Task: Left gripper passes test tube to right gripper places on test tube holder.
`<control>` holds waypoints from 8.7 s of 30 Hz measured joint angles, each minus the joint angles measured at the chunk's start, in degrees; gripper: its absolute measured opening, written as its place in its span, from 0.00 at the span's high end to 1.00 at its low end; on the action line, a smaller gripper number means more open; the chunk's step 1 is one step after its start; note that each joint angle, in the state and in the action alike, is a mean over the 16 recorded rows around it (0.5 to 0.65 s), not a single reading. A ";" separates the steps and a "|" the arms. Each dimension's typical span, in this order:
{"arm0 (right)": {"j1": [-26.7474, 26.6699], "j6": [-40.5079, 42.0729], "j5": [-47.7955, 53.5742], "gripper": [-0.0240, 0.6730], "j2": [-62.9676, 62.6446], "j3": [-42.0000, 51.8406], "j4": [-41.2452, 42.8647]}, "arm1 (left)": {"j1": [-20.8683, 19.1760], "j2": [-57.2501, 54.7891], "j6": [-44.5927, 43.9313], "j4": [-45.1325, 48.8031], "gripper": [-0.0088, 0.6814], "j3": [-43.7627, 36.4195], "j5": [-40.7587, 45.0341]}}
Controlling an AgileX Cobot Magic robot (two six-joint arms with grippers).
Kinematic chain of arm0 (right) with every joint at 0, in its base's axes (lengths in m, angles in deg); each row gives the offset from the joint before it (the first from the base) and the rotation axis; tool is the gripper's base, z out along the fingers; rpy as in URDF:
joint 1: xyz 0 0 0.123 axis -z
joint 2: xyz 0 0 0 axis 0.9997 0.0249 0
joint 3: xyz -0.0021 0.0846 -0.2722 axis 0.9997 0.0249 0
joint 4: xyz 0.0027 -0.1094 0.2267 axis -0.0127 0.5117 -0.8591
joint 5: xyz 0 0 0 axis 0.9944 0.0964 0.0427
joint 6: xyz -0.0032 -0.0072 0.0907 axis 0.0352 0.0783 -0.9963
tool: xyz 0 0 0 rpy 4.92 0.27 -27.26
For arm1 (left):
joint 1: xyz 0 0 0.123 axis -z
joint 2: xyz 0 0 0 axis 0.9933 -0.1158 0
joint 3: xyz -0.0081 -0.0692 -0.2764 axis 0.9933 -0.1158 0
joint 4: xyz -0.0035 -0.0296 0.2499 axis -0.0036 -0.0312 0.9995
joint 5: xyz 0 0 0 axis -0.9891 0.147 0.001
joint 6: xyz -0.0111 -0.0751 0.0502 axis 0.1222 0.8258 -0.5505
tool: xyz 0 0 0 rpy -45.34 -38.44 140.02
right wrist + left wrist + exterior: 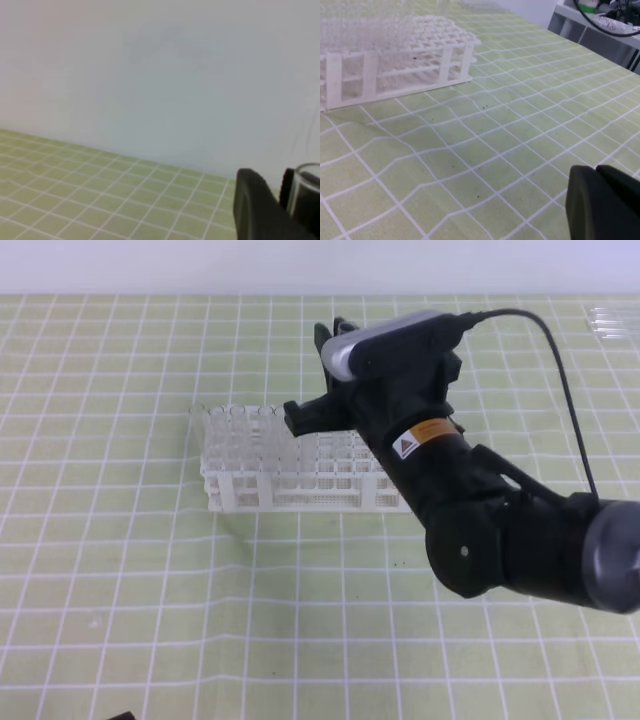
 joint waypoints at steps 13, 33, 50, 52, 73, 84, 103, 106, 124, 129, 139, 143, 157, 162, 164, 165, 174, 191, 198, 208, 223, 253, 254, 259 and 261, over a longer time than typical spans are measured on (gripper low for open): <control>0.02 -0.78 0.81 0.95 4.81 -3.86 0.57 | 0.01 -0.11 -0.01 0.00 0.99 -0.29 -0.12; 0.86 -0.78 2.67 0.95 7.89 -5.55 -1.52 | 0.01 -0.06 0.00 0.00 0.99 -0.15 0.05; 1.21 -1.67 1.96 0.95 9.12 -5.55 -1.83 | 0.00 0.00 0.00 0.00 0.99 0.00 0.10; 1.21 -1.98 1.68 0.95 9.22 -5.55 -1.57 | 0.00 0.00 0.00 0.00 0.99 0.00 0.10; 1.53 -3.57 -1.26 0.95 10.40 -5.62 0.44 | 0.00 0.03 0.00 0.00 0.99 0.07 0.21; 1.68 -3.63 -1.45 0.95 10.83 -5.77 1.90 | 0.00 -0.06 0.00 0.00 0.99 0.00 0.16; 1.68 -3.79 -3.32 0.95 12.14 -5.77 2.89 | 0.00 -0.11 0.00 0.00 0.99 0.00 0.16; 1.68 -3.80 -3.53 0.95 12.19 -5.77 2.97 | 0.01 -0.13 0.00 0.00 0.99 -0.15 0.10; 1.68 -3.90 -2.67 0.95 12.25 -5.77 3.18 | 0.00 -0.09 0.00 0.00 0.99 0.00 0.16; 1.68 -3.90 -2.20 0.95 12.25 -5.77 3.18 | 0.01 -0.13 -0.01 0.00 0.99 -0.22 0.00; 1.68 -3.90 -2.10 0.95 12.25 -5.77 3.18 | 0.01 -0.18 -0.01 0.00 0.99 -0.36 -0.11; 1.68 -3.90 -2.06 0.95 12.25 -5.77 3.18 | 0.01 -0.18 -0.01 0.00 0.99 -0.29 -0.06; 1.68 -3.77 -1.62 0.93 11.84 -5.24 2.99 | 0.00 -0.09 0.00 0.00 0.99 0.00 0.16; 1.69 -3.50 -1.29 0.93 10.18 -4.15 2.92 | 0.01 -0.13 0.00 0.00 0.99 -0.07 0.10; 1.69 -3.21 -1.05 0.93 8.82 -3.36 2.89 | 0.01 -0.13 0.00 0.00 0.99 -0.07 0.10; 1.69 -3.03 -0.81 0.93 7.95 -2.86 2.88 | 0.01 -0.13 0.00 0.00 0.99 -0.07 0.10; 1.71 -1.40 7.45 0.94 -5.86 3.95 2.90 | 0.01 -0.15 0.00 0.00 0.99 -0.15 0.05; 1.71 -0.88 37.37 0.97 -42.96 20.35 2.69 | 0.01 -0.18 -0.01 0.00 0.99 -0.29 0.00; 1.71 -0.90 52.01 0.97 -52.23 23.25 2.01 | 0.02 -0.22 -0.01 0.00 0.99 -0.44 0.04; 2.71 -0.81 63.04 0.97 -55.70 23.54 4.04 | 0.00 -0.11 0.00 0.00 0.99 -0.15 0.38; 22.58 -0.77 67.68 0.97 -70.04 26.70 5.87 | 0.01 -0.13 0.00 0.00 0.99 -0.15 0.60; 43.59 3.55 48.57 0.97 -101.63 57.46 -2.75 | 0.01 -0.21 0.00 0.00 0.99 -0.07 1.16; 43.59 3.18 48.18 0.97 -101.63 57.66 -2.15 | 0.01 -0.23 -0.01 0.00 0.99 -0.15 1.15; 43.59 -0.83 47.84 0.97 -101.62 58.52 2.37 | 0.01 -0.23 -0.01 0.00 0.99 -0.29 1.20; 43.59 -2.65 48.13 0.97 -101.61 58.82 4.48 | 0.01 -0.24 -0.01 0.00 0.99 -0.36 1.21</control>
